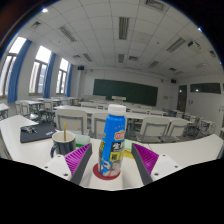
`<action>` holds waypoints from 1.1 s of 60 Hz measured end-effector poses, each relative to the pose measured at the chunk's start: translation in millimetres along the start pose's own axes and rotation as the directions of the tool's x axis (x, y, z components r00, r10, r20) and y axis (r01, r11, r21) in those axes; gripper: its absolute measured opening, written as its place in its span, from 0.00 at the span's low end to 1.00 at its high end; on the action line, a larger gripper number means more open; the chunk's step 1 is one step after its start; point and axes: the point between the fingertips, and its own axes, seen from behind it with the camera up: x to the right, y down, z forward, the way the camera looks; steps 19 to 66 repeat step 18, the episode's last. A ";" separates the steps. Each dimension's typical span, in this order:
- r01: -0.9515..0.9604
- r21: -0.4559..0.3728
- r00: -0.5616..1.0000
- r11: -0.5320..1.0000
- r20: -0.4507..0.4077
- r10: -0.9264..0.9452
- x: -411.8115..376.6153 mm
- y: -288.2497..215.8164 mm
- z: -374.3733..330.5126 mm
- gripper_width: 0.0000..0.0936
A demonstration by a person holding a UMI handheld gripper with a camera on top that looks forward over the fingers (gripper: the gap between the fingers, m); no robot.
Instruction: Pour water
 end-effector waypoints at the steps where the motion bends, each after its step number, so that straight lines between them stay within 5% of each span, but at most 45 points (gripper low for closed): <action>1: -0.006 -0.003 1.000 1.000 0.000 0.006 -0.8 2.3 -9.5 0.91; 18: -0.075 -0.026 0.997 0.997 0.014 0.076 -25.2 31.8 -144.3 0.92; 66: -0.075 -0.026 0.997 0.997 0.014 0.076 -25.2 31.8 -144.3 0.92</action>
